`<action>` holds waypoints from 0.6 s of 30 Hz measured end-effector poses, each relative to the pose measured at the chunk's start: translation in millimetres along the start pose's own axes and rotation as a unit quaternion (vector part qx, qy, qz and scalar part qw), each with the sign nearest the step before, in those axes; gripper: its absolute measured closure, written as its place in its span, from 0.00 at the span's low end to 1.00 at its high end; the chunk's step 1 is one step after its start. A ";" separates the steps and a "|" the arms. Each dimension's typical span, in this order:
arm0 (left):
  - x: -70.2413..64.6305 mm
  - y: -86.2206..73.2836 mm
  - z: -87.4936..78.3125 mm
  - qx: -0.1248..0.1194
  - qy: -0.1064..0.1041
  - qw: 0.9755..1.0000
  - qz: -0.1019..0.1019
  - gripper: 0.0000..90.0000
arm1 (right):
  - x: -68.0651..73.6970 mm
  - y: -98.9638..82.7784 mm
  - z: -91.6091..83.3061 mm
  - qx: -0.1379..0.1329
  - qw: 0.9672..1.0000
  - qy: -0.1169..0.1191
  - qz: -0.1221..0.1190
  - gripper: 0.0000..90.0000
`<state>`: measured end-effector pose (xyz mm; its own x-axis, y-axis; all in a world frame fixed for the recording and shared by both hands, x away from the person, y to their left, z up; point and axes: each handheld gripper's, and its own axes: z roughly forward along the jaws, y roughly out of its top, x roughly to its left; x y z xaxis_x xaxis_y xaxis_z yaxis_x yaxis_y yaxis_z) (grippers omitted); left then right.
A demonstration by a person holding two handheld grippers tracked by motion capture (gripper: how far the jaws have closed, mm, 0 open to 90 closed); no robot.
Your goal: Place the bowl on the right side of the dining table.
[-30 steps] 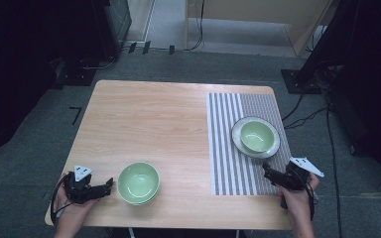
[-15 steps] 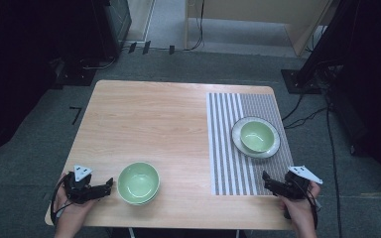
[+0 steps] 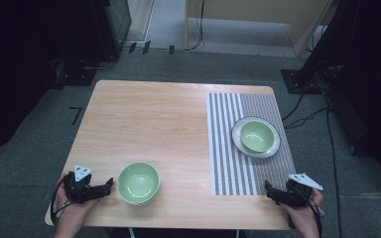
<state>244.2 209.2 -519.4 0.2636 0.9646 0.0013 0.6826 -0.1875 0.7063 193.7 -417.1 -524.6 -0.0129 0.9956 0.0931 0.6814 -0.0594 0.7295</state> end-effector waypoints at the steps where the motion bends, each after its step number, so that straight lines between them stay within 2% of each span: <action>1: 0.1 0.0 0.0 0.000 0.000 1.000 0.001 0.00 | -0.9 -0.7 -0.7 0.000 1.000 -0.002 0.001 0.00; 7: 0.0 0.0 0.0 0.000 0.000 1.000 0.000 0.00 | -4.8 -4.6 -4.7 0.005 1.000 -0.014 0.000 0.00; 11: 0.0 0.0 0.0 0.000 0.000 1.000 0.001 0.00 | -2.8 -5.9 -5.0 0.014 0.999 -0.029 -0.019 0.00; 18: 0.0 0.0 0.0 0.000 0.000 1.000 0.000 0.00 | -2.6 -5.6 -4.4 0.014 0.999 -0.029 -0.019 0.00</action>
